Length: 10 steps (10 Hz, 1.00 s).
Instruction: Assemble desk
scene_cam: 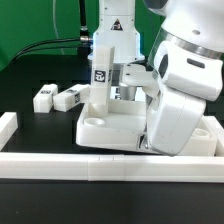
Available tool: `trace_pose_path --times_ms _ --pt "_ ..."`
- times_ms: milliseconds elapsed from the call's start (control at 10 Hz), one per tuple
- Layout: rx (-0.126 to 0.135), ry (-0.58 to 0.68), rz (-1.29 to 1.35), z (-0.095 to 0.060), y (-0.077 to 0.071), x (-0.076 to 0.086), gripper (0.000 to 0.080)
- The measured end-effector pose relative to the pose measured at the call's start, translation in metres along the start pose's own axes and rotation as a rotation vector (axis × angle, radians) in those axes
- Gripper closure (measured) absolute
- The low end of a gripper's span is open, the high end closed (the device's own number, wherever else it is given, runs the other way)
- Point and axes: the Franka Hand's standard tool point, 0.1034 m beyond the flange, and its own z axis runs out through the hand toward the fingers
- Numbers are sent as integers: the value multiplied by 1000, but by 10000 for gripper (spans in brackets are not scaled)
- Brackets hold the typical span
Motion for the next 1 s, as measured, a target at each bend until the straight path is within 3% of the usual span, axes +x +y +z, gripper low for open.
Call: trace_pose_path --times_ms 200,400,500,600,700,800,1000 --pt "-6 1 23 -7 4 0 746" --pt "-19 -9 17 -15 7 -3 430" --pt "-18 -12 20 -21 8 -7 430" --pt "-32 -19 21 -31 12 -12 250" --pt "-47 -32 27 -38 13 -16 181" --pt "-58 -47 19 -44 13 -22 181" --pt "-53 -59 -25 -46 10 -44 154"
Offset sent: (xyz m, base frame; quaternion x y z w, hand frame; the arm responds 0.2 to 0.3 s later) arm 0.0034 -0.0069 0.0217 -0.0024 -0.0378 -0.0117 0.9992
